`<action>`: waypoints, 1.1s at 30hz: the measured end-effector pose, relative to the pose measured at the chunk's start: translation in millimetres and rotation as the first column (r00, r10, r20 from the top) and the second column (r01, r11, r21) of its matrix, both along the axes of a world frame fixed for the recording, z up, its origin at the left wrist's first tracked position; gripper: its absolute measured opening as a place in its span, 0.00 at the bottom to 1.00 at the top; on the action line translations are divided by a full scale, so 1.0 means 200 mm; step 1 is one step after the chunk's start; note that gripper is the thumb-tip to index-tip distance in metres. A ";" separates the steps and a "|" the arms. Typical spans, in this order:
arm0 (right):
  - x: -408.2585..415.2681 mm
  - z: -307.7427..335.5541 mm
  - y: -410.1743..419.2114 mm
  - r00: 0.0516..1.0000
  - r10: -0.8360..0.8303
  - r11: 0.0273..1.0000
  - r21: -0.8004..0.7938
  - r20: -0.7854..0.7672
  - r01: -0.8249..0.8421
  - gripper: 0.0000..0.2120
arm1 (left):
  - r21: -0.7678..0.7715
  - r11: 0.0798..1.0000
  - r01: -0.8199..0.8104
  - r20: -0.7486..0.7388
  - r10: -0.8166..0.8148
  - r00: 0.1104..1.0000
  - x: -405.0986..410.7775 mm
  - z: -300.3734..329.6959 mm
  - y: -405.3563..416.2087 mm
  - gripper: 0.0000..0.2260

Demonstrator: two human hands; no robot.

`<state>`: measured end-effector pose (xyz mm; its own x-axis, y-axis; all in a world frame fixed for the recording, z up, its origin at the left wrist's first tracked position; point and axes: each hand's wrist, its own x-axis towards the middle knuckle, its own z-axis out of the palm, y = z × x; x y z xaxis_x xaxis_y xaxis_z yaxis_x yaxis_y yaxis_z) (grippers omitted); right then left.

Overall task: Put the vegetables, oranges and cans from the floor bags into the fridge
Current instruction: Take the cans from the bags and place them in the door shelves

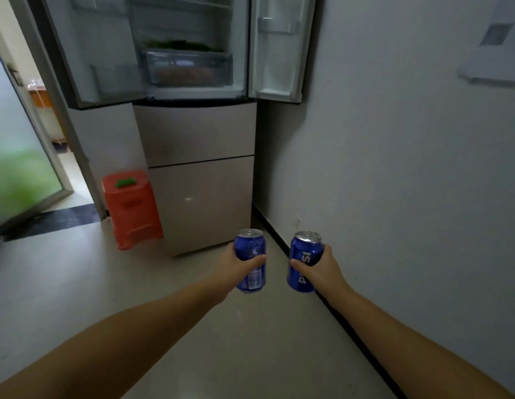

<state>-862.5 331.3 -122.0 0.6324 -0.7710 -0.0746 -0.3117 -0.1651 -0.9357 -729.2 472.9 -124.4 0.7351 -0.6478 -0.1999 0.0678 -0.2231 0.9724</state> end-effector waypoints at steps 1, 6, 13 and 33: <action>0.10 0.01 -0.08 1.000 0.015 1.000 -0.008 0.011 -0.015 0.32 | -0.002 1.000 0.001 0.004 -0.001 1.000 0.09 0.00 -0.07 0.22; 0.68 0.10 -0.45 0.987 0.147 0.988 -0.064 0.064 -0.143 0.31 | -0.025 0.996 -0.081 0.081 0.083 0.993 0.62 0.06 -0.41 0.24; 1.62 0.34 -0.86 0.928 0.364 0.927 -0.122 0.075 -0.354 0.34 | -0.092 0.949 -0.301 0.220 0.314 0.924 1.38 0.29 -0.66 0.28; 3.85 1.04 -0.86 0.478 0.824 0.566 -0.436 0.303 -0.700 0.35 | -0.298 0.774 -0.559 0.456 0.630 0.629 3.15 1.03 -0.63 0.21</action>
